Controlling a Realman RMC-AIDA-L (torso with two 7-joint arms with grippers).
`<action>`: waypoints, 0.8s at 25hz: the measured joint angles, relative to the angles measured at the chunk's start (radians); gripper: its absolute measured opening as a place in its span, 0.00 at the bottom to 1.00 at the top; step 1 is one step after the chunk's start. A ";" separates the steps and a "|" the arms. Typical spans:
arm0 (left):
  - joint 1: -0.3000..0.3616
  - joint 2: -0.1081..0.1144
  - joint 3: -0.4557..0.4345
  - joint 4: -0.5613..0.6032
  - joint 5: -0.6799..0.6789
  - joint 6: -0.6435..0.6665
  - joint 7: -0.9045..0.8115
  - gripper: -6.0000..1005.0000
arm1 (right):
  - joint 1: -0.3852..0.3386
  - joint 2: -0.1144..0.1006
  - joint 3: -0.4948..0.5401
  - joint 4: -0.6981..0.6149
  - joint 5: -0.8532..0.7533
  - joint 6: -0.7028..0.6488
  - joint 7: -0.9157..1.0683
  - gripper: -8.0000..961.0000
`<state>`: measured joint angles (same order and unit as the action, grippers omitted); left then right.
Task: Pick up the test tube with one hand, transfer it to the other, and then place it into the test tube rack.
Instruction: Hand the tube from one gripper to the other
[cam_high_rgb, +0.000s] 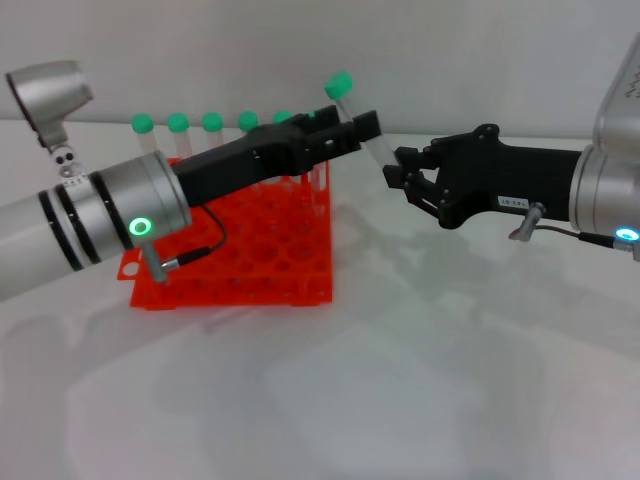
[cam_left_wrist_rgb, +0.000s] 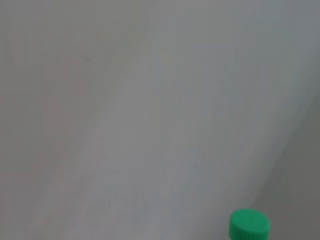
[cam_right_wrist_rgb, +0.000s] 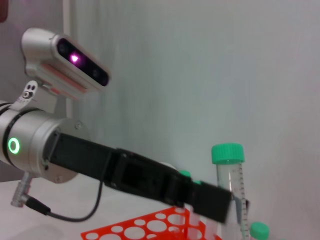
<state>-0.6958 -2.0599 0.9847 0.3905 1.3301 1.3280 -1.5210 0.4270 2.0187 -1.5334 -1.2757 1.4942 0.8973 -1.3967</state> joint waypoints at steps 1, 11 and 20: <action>-0.005 -0.001 0.000 -0.003 0.005 0.000 0.000 0.88 | 0.005 0.000 -0.002 0.002 0.000 -0.001 0.000 0.19; -0.006 -0.013 -0.001 0.002 0.002 -0.004 0.009 0.81 | 0.020 -0.002 -0.002 0.024 0.000 -0.012 -0.001 0.19; -0.002 -0.014 -0.002 0.004 0.000 -0.005 0.019 0.60 | 0.027 -0.003 -0.001 0.029 -0.006 -0.030 -0.001 0.19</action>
<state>-0.6981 -2.0740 0.9830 0.3941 1.3304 1.3232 -1.5022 0.4544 2.0156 -1.5340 -1.2465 1.4881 0.8670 -1.3976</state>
